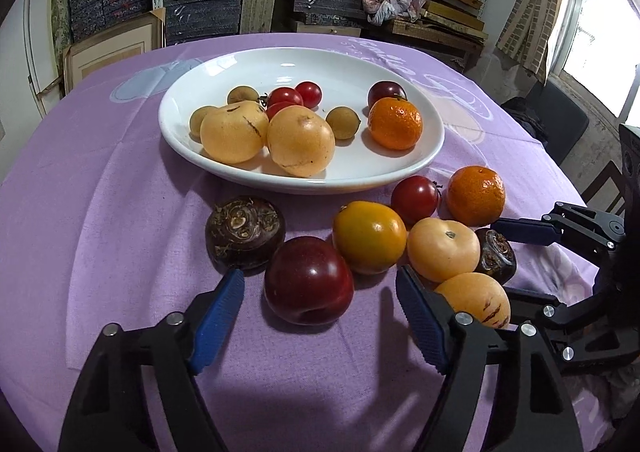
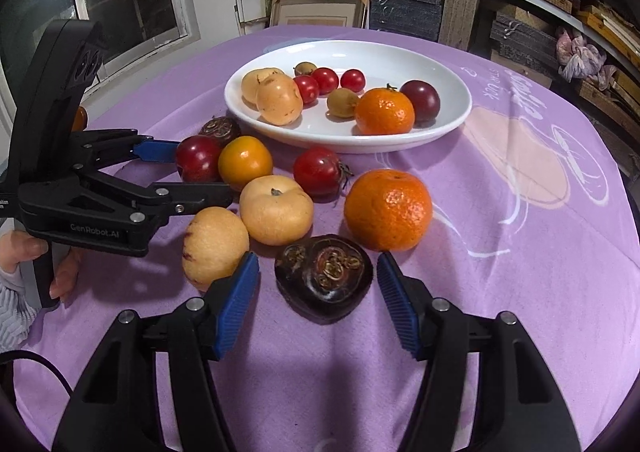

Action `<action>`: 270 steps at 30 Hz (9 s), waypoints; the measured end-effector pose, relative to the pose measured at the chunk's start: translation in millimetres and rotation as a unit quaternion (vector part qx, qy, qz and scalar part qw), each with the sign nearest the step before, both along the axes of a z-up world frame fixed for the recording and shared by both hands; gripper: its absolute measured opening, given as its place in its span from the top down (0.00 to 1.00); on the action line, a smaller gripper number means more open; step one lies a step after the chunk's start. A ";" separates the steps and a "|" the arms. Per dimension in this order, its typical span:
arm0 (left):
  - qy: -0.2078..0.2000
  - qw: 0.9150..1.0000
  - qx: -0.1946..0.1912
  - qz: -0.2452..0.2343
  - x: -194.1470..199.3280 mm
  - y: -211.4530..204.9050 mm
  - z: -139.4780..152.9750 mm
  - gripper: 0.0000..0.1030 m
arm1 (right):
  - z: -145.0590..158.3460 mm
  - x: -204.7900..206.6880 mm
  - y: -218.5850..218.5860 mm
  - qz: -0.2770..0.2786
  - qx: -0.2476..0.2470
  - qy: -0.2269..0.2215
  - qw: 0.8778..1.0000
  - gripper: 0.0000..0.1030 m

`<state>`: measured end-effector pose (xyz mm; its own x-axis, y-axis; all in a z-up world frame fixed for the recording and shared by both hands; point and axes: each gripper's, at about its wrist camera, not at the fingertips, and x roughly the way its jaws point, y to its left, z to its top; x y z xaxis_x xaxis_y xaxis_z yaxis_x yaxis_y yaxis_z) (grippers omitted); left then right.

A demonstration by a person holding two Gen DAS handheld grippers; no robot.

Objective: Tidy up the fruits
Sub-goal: 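Grasp the dark brown round fruit with the right gripper while the left gripper grasps a dark red plum, then carry the dark brown fruit and plum onto the white plate and open both grippers, then withdraw both grippers from the plate toward the fruits on the cloth, then grasp another dark brown round fruit with the left gripper while the right gripper grasps the orange mandarin, then carry the dark brown fruit and mandarin onto the plate and open both grippers, then withdraw both grippers and move toward the remaining fruits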

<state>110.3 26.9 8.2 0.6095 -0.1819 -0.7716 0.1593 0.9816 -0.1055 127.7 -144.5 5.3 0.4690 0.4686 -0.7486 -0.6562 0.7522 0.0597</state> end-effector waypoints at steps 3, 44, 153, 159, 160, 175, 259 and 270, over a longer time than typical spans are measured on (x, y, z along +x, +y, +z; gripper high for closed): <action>-0.002 1.000 0.000 -0.004 -0.4 1.4 -0.3 0.30 | -4.3 3.1 6.7 0.008 -0.013 0.009 1.000 0.41; -0.125 0.987 -0.010 0.100 78.6 37.1 109.8 0.62 | 139.6 91.4 4.9 -0.055 0.161 -0.096 0.981 0.53; -0.025 0.999 0.036 -0.009 22.6 10.2 5.0 0.57 | -8.1 54.7 -7.4 -0.037 -0.009 0.003 0.999 0.54; -0.048 0.998 0.041 -0.010 11.3 3.2 11.1 0.57 | -7.9 52.9 -8.6 -0.037 -0.004 0.003 0.999 0.54; -0.049 0.998 0.040 -0.008 10.7 3.3 11.7 0.57 | -7.6 52.4 -9.2 -0.037 -0.003 0.003 0.999 0.54; -0.064 0.997 0.029 0.016 -10.4 2.2 16.6 0.57 | 1.3 32.5 -18.1 -0.036 0.018 -0.019 0.999 0.54; -0.082 0.988 0.084 0.104 166.5 37.2 34.1 0.37 | 18.3 193.3 58.1 -0.057 0.009 -0.029 0.998 0.39; -0.176 0.974 0.004 0.143 88.8 68.8 125.9 0.20 | 180.3 66.6 -10.3 -0.044 0.187 -0.223 0.956 0.08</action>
